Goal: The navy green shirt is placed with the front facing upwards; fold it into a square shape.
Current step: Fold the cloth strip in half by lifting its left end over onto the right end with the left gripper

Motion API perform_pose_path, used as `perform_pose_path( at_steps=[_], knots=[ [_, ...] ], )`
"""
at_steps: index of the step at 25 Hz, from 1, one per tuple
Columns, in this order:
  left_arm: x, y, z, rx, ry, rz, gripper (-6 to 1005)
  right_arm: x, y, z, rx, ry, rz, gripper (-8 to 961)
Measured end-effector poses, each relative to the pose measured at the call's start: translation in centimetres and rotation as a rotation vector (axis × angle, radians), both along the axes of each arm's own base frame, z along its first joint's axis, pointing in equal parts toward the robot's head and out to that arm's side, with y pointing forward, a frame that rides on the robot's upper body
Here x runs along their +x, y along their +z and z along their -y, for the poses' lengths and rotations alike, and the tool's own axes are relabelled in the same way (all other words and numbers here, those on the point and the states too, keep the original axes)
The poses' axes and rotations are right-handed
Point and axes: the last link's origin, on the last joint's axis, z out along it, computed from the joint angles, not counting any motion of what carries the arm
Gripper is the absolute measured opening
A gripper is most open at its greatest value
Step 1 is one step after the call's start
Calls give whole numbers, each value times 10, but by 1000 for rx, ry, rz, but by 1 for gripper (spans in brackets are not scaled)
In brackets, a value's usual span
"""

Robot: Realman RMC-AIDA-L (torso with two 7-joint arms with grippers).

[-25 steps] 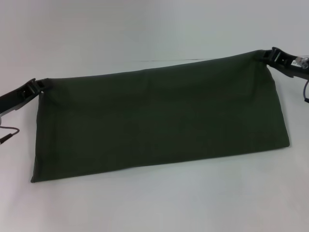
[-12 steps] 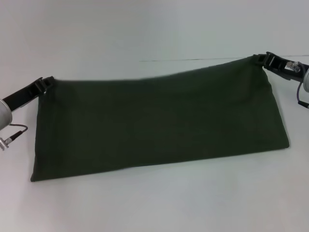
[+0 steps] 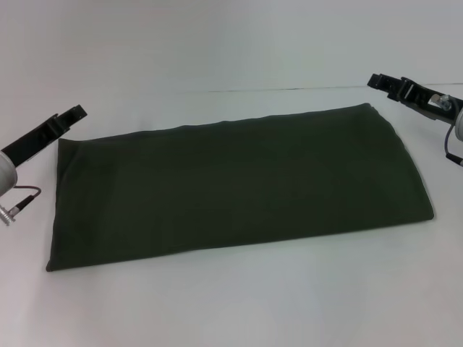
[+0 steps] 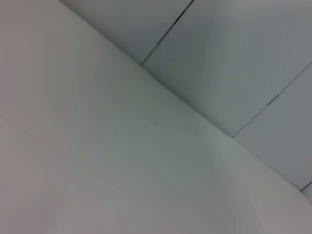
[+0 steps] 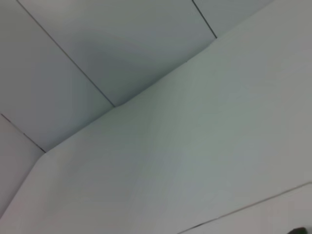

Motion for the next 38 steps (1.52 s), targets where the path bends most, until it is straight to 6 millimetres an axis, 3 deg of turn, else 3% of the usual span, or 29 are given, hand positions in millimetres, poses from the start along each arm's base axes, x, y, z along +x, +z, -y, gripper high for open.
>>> perform_pose_path(
  at_steps=[1,7,12,17,22,38],
  knots=[
    [0,0,1,-2,-5,5,281,1,1,1,-1,-1,-2,603],
    [3,6,14,-78,-88,69,549,7,16,13,-54,42,-58,727],
    [1,16,31,-299,-69,91,726,12,33,33,-162,102,-129,831],
    [-8,34,48,-440,0,74,726,23,38,53,-279,81,-154,922],
    [-17,40,54,-493,72,29,726,40,42,64,-330,6,-128,924],
    [-26,48,63,-613,119,-104,726,49,37,74,-366,-17,-109,923]
  ],
)
